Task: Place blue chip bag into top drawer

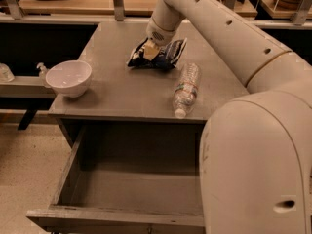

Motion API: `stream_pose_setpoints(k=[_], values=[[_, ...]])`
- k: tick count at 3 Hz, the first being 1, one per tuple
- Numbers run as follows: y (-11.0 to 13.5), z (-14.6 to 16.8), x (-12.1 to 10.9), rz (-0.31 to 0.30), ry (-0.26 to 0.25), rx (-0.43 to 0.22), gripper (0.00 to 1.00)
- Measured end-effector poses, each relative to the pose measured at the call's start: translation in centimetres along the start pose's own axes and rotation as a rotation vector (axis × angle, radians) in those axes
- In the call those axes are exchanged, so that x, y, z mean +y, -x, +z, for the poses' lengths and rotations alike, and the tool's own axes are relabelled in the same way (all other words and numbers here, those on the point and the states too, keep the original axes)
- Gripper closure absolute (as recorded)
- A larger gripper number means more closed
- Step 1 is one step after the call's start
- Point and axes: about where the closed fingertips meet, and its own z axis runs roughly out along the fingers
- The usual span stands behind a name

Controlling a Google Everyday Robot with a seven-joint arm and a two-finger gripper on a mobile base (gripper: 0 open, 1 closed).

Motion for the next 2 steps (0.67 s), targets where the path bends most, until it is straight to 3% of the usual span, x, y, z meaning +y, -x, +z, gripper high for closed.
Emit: stream_pose_setpoints(k=[2], values=[[2.4, -4.8, -0.5, -0.038, -0.036, -0.075, 1.00]])
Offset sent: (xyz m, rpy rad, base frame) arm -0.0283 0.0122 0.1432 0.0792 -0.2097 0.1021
